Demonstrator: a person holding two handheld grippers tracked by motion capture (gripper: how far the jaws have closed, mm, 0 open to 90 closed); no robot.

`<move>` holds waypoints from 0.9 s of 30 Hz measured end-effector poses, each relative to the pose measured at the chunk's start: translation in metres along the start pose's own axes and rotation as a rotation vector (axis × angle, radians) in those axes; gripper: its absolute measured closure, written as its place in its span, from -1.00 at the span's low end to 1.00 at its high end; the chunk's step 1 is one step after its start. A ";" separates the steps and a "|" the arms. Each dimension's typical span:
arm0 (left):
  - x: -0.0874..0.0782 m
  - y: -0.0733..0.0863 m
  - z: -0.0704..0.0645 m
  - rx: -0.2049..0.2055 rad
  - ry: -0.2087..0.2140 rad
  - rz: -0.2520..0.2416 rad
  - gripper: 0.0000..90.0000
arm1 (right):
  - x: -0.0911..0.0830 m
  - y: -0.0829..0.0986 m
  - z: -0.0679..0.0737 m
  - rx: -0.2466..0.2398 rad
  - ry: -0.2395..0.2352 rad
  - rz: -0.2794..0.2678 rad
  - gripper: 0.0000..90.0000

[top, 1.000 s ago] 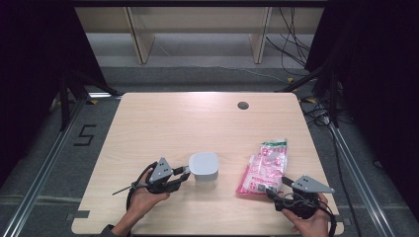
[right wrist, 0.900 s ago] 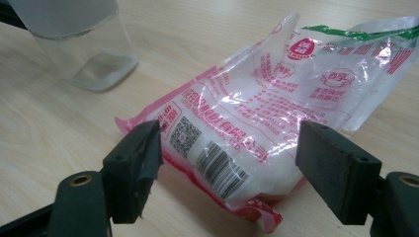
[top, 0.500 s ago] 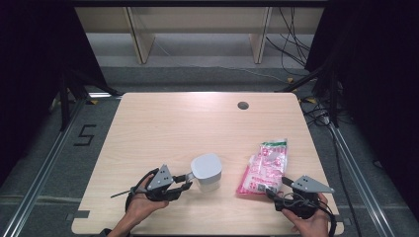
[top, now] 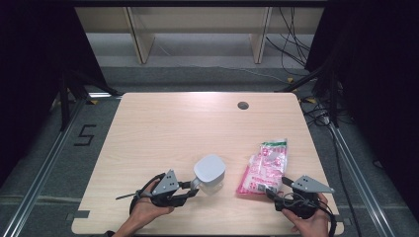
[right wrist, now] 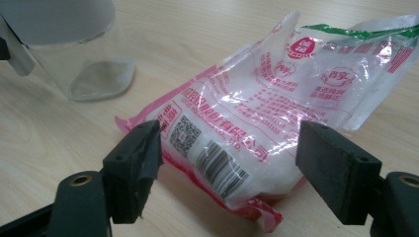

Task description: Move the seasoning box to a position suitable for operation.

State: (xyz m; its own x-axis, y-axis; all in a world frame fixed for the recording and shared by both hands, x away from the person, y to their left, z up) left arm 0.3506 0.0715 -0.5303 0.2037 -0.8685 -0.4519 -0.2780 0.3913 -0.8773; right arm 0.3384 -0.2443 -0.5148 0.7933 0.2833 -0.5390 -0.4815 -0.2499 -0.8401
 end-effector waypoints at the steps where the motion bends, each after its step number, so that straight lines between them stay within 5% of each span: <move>1: 0.001 0.000 0.000 0.003 -0.018 -0.003 0.52 | 0.000 0.000 0.000 0.000 0.000 0.000 -0.40; 13: 0.024 -0.015 0.016 -0.074 -0.085 -0.034 0.52 | 0.000 0.000 0.000 -0.001 0.001 0.002 -0.40; 27: 0.027 -0.025 0.058 -0.055 -0.147 -0.032 0.52 | 0.000 0.000 0.000 -0.001 -0.003 0.001 -0.40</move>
State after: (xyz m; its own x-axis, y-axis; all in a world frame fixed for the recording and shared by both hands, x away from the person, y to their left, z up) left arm 0.4179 0.0564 -0.5296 0.3476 -0.8245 -0.4466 -0.3196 0.3435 -0.8831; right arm 0.3386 -0.2443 -0.5152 0.7914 0.2860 -0.5403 -0.4824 -0.2509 -0.8393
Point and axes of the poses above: each handheld gripper's, and its own axes: x roughly forward along the jaws, y roughly out of its underside, z roughly to its left, the point moved 7 cm from there along x, roughly forward along the jaws, and after that the axes turned 14 degrees about y, right-handed, at the moved point
